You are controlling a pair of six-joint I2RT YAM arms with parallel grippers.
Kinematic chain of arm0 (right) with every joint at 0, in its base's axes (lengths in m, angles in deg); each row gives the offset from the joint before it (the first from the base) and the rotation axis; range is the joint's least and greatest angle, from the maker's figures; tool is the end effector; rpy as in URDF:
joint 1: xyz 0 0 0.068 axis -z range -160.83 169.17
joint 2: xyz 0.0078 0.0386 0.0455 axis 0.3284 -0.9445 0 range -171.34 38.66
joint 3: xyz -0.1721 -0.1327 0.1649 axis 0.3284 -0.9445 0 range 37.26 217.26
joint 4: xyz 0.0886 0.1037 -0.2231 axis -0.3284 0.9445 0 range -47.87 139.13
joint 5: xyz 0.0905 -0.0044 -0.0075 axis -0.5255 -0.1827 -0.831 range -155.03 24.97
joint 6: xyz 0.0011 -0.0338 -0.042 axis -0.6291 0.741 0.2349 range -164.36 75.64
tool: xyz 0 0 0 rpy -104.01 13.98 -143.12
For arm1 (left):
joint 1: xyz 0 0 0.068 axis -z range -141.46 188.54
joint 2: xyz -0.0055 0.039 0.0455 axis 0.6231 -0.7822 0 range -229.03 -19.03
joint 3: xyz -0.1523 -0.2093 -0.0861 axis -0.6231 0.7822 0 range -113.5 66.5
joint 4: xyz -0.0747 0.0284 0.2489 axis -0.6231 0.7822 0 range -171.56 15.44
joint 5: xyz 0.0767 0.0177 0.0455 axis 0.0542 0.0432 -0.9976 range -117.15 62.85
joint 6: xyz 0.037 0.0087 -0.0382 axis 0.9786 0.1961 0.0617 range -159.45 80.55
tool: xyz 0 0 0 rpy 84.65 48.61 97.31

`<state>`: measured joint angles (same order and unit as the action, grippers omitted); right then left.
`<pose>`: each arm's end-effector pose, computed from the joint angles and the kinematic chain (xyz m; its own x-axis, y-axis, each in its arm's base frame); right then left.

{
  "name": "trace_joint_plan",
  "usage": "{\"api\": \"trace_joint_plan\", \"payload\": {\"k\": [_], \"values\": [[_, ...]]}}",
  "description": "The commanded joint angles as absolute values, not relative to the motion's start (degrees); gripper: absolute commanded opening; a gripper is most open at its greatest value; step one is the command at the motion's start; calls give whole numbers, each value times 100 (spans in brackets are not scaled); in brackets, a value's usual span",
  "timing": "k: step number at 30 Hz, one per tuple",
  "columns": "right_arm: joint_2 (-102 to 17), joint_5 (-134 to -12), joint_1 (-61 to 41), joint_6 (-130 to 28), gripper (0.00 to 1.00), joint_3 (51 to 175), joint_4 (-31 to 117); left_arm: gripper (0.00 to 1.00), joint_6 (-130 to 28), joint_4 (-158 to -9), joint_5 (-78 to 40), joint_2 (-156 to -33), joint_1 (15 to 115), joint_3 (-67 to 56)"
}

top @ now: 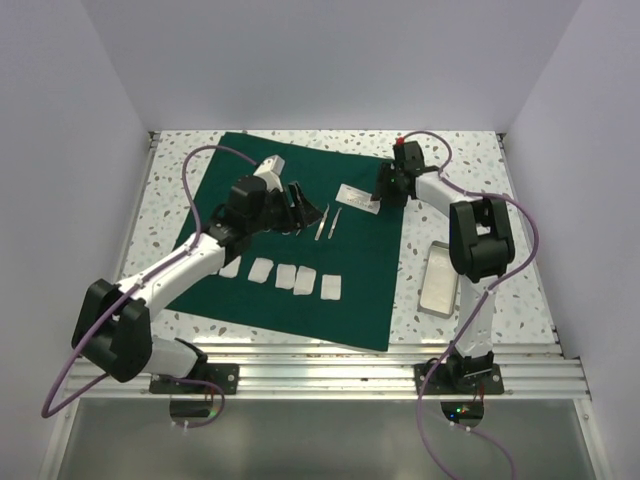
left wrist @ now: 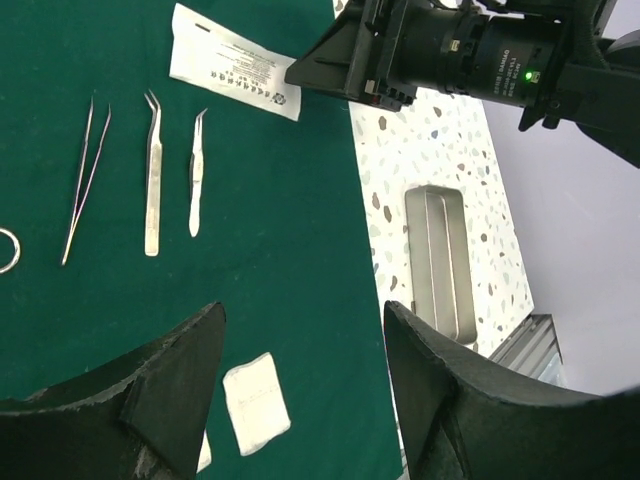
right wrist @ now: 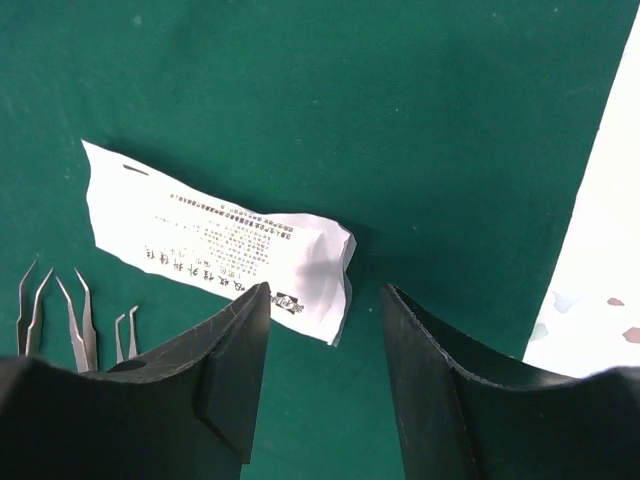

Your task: Prepare the surgical pack

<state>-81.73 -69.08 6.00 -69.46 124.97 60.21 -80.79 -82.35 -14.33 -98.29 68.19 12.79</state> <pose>0.4487 0.1076 0.1745 -0.7979 0.2479 -0.5494 0.0747 0.9452 0.3179 0.2710 -0.1634 0.2758 -0.7075 -0.3384 -0.6204 0.2533 0.6981 -0.6696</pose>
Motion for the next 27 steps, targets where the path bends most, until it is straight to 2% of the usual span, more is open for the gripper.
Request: {"api": "trace_joint_plan", "payload": {"k": [1,6,9,17,23,27], "values": [[-8183,-6968,599,-7002,51,12867,6268,68,-7953,-7761,-1388,-9795,6833,753],[-8455,-6960,590,-6880,50,13104,6542,68,-7926,-6936,-1371,-9848,6833,340],[-8596,-6933,590,-6792,45,13218,6638,68,-7979,-6697,-1292,-9813,6833,182],[-8755,-6784,590,-6589,44,13482,6902,68,-7997,-6178,-1072,-9935,6825,-205],[-8877,-7205,599,-6405,26,13561,6884,68,-7944,-5906,-1063,-10146,6833,-415],[-8782,-7328,599,-6475,6,13632,7156,70,-8093,-6072,-1238,-10033,6833,-364]]}}
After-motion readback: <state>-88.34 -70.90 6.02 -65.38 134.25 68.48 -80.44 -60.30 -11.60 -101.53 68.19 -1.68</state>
